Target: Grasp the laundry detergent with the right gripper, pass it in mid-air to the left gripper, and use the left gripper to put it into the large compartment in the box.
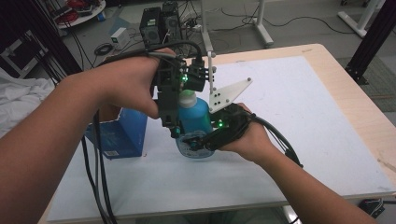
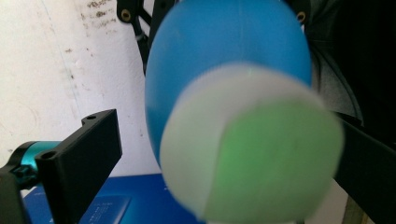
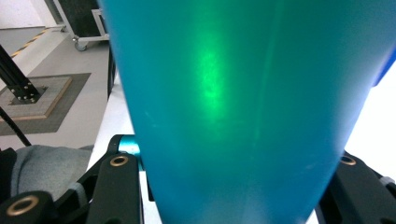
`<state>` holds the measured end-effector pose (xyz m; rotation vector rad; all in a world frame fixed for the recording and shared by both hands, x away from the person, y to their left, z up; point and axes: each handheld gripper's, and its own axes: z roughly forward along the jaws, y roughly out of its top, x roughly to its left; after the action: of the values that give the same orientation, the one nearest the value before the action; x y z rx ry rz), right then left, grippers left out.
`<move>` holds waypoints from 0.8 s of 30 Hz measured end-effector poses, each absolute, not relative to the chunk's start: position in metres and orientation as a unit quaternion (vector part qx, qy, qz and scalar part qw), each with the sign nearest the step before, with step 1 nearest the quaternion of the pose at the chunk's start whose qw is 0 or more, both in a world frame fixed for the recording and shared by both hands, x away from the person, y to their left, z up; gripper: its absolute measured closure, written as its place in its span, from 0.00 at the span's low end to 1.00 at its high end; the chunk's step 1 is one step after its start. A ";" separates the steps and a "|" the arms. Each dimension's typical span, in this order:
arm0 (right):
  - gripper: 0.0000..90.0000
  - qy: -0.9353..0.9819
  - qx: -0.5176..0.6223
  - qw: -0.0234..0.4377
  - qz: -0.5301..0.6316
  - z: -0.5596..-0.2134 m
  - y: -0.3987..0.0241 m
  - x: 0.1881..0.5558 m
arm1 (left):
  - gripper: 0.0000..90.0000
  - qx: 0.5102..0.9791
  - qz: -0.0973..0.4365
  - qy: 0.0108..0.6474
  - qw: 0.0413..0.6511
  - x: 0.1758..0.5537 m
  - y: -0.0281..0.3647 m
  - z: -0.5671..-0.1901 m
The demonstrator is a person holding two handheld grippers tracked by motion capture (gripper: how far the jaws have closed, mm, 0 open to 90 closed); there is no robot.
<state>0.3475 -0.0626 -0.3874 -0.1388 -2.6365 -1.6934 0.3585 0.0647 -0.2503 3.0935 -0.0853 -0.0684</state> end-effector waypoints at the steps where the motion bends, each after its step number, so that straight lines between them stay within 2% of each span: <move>1: 0.51 -0.840 -0.043 0.005 -0.540 -0.387 -0.061 0.348 | 0.02 0.999 -0.022 -0.029 0.023 0.358 0.064 -0.250; 20: 0.51 -0.837 -0.044 0.011 -0.546 -0.384 -0.051 0.348 | 0.02 0.999 -0.011 -0.040 0.015 0.355 0.061 -0.253; 24: 0.52 -0.836 -0.043 0.009 -0.546 -0.383 -0.051 0.347 | 0.05 0.999 -0.010 -0.040 0.014 0.355 0.061 -0.253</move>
<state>0.3472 -0.0511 -0.3831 -0.1348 -2.6137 -1.7067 0.3547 0.0611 -0.2529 3.1113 -0.1247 -0.0313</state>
